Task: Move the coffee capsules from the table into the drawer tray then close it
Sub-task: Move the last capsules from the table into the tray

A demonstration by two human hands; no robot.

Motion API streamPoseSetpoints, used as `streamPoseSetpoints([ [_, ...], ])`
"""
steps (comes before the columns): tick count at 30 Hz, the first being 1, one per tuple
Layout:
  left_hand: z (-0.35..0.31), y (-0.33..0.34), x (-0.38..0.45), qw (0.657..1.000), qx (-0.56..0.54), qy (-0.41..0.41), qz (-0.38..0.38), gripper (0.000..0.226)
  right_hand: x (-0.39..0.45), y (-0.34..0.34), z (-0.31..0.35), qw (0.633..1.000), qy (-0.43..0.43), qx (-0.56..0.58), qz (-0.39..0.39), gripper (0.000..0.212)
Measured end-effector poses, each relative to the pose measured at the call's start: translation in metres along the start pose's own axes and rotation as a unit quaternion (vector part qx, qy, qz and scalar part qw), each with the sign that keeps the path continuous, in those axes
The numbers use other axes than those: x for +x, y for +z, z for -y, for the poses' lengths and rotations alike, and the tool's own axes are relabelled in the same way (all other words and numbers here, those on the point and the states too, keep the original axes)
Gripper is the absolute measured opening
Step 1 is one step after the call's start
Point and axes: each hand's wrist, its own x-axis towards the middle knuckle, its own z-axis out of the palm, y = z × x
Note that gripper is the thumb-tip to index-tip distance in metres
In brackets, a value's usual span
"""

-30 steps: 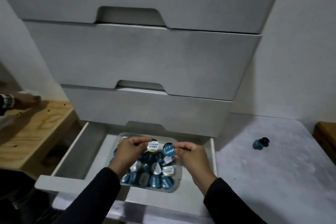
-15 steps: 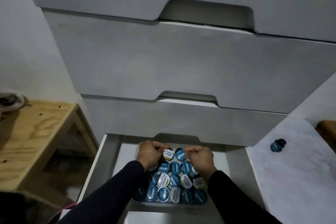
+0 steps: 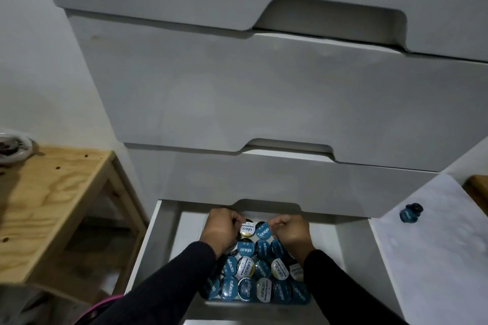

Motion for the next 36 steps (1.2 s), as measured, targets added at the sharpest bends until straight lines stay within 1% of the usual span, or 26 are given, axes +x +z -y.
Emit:
streamPoseSetpoints([
  [3,-0.001,-0.002,-0.003,0.999,0.04,0.025,-0.003,0.017,-0.002,0.0,-0.001,0.998,-0.039,-0.047,0.013,0.028],
  [7,-0.009,-0.008,-0.011,0.995,0.089,0.047,0.004,0.019,-0.007,0.001,0.0,0.987,-0.106,-0.123,0.014,0.011],
  [9,-0.014,-0.011,-0.019,0.989,0.13,0.068,0.008,0.019,-0.011,0.003,0.003,0.977,-0.137,-0.164,0.018,0.016],
  [13,-0.017,-0.013,-0.037,0.977,0.197,0.083,0.024,0.022,-0.026,0.004,0.008,0.95,-0.172,-0.259,0.026,0.034],
  [15,-0.019,-0.013,-0.047,0.972,0.221,0.084,0.018,0.025,-0.035,0.004,0.008,0.938,-0.194,-0.286,0.023,0.039],
  [17,-0.021,-0.012,-0.059,0.968,0.236,0.082,-0.004,0.029,-0.046,0.002,0.009,0.928,-0.208,-0.308,0.015,0.043],
  [22,-0.026,-0.007,-0.092,0.961,0.238,0.106,-0.097,0.034,-0.077,-0.015,0.006,0.921,-0.23,-0.313,-0.041,0.042],
  [24,-0.031,-0.002,-0.104,0.957,0.232,0.118,-0.126,0.038,-0.087,-0.023,0.002,0.916,-0.242,-0.315,-0.059,0.042],
  [26,-0.039,0.006,-0.114,0.954,0.226,0.13,-0.149,0.04,-0.093,-0.031,-0.004,0.92,-0.24,-0.3,-0.08,0.041],
  [31,-0.066,0.032,-0.128,0.953,0.198,0.154,-0.168,0.044,-0.1,-0.061,-0.025,0.922,-0.243,-0.276,-0.124,0.039],
  [36,-0.121,0.072,-0.137,0.946,0.208,0.186,-0.164,0.052,-0.104,-0.116,-0.054,0.918,-0.247,-0.267,-0.156,0.044],
])
